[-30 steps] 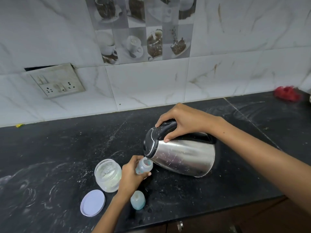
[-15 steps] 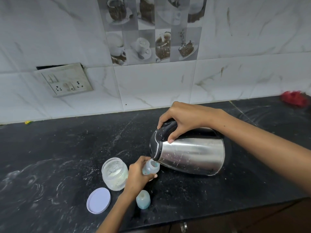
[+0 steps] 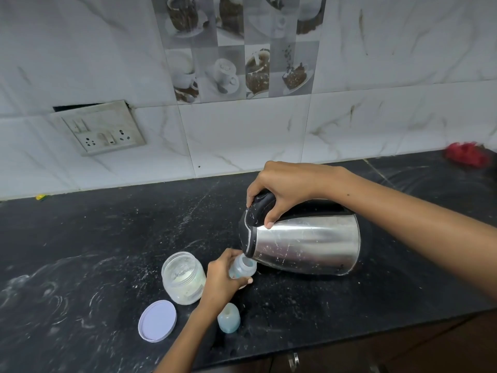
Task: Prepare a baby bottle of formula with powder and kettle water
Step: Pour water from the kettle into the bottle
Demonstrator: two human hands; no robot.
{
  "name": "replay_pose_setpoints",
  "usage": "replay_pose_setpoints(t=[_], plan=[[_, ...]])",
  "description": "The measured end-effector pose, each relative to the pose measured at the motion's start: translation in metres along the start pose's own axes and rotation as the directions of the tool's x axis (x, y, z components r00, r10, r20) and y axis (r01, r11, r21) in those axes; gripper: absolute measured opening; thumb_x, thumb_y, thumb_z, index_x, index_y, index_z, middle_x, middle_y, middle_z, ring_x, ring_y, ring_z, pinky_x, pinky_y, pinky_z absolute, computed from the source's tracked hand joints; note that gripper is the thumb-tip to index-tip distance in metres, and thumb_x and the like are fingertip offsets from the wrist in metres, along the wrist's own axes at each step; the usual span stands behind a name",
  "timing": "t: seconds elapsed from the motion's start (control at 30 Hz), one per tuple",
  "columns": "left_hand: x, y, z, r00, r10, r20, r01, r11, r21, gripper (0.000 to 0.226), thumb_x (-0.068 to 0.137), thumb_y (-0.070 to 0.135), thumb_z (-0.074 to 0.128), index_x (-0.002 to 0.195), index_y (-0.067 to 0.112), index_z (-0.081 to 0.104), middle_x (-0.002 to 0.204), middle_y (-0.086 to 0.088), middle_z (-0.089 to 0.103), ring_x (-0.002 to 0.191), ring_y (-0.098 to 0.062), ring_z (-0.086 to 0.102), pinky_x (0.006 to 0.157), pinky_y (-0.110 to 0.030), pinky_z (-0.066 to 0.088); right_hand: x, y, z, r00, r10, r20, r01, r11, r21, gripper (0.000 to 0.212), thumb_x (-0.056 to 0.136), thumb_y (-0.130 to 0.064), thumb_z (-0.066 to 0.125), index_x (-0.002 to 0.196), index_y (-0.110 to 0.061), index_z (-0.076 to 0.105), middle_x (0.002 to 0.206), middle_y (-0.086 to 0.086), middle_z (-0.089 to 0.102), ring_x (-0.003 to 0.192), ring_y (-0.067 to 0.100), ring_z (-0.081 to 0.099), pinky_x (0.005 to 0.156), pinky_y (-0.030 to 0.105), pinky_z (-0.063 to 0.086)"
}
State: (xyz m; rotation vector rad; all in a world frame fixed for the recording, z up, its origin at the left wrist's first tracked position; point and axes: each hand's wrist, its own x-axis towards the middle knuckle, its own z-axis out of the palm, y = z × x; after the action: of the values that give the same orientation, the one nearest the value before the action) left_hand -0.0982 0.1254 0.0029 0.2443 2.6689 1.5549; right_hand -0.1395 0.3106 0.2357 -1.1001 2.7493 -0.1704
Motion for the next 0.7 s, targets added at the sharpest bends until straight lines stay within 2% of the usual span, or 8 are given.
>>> replay_pose_setpoints(t=[0.1,0.23,0.33,0.47,0.57,0.7], plan=[[0.002,-0.003,0.001,1.000,-0.002,0.006,0.002,1.000,0.016,0.056,0.056,0.009,0.090,0.092,0.033,0.055,0.095,0.009,0.070,0.093,-0.006,0.066,0.076,-0.008,0.048,0.001,-0.002,-0.003,1.000,-0.008,0.007,0.008,1.000,0.002,0.042,0.066,-0.038,0.086,0.104,-0.026,0.071,0.072,-0.019,0.061,0.068,-0.008,0.053,0.061,0.025,0.046],[0.002,-0.006,0.001,1.000,-0.006,0.003,0.006,1.000,0.015,0.056,0.055,0.008,0.090,0.092,0.031,0.055,0.094,0.009,0.070,0.092,-0.008,0.066,0.073,-0.005,0.047,0.003,-0.005,-0.006,1.000,-0.006,0.009,0.006,1.000,-0.009,0.042,0.065,-0.038,0.085,0.104,-0.027,0.071,0.069,-0.023,0.056,0.069,-0.007,0.052,0.062,0.028,0.046],[0.004,-0.007,0.000,1.000,-0.008,0.003,0.008,1.000,-0.003,0.057,0.056,0.003,0.089,0.088,0.034,0.054,0.096,0.005,0.071,0.094,-0.013,0.067,0.067,-0.006,0.050,0.004,-0.007,-0.010,1.000,-0.007,0.008,0.007,1.000,-0.016,0.041,0.065,-0.038,0.085,0.102,-0.027,0.071,0.072,-0.017,0.062,0.070,0.000,0.054,0.062,0.032,0.048],[0.005,-0.008,-0.005,1.000,0.006,-0.007,-0.006,1.000,-0.024,0.057,0.056,0.003,0.089,0.089,0.035,0.055,0.097,0.006,0.071,0.096,-0.012,0.067,0.072,-0.008,0.051,0.007,-0.011,-0.016,1.000,-0.015,0.007,0.016,0.999,-0.049,0.040,0.066,-0.037,0.085,0.102,-0.026,0.071,0.076,-0.012,0.065,0.069,0.003,0.054,0.055,0.018,0.040],[0.006,-0.009,-0.005,1.000,0.017,-0.008,-0.017,0.999,-0.029,0.058,0.055,0.007,0.090,0.092,0.037,0.057,0.098,0.009,0.072,0.098,-0.008,0.067,0.087,-0.022,0.053,0.005,-0.010,-0.018,1.000,-0.001,0.009,0.002,0.998,-0.064,0.041,0.066,-0.037,0.085,0.103,-0.024,0.071,0.075,-0.011,0.065,0.069,0.004,0.054,0.055,0.018,0.040],[0.007,-0.007,-0.003,1.000,0.023,-0.001,-0.023,0.999,-0.040,0.058,0.054,0.007,0.090,0.093,0.036,0.058,0.098,0.010,0.072,0.099,-0.006,0.067,0.090,-0.026,0.053,0.003,-0.010,-0.021,1.000,0.013,0.006,-0.012,0.997,-0.077,0.042,0.066,-0.037,0.085,0.103,-0.025,0.071,0.076,-0.010,0.066,0.072,0.007,0.056,0.054,0.019,0.039]])
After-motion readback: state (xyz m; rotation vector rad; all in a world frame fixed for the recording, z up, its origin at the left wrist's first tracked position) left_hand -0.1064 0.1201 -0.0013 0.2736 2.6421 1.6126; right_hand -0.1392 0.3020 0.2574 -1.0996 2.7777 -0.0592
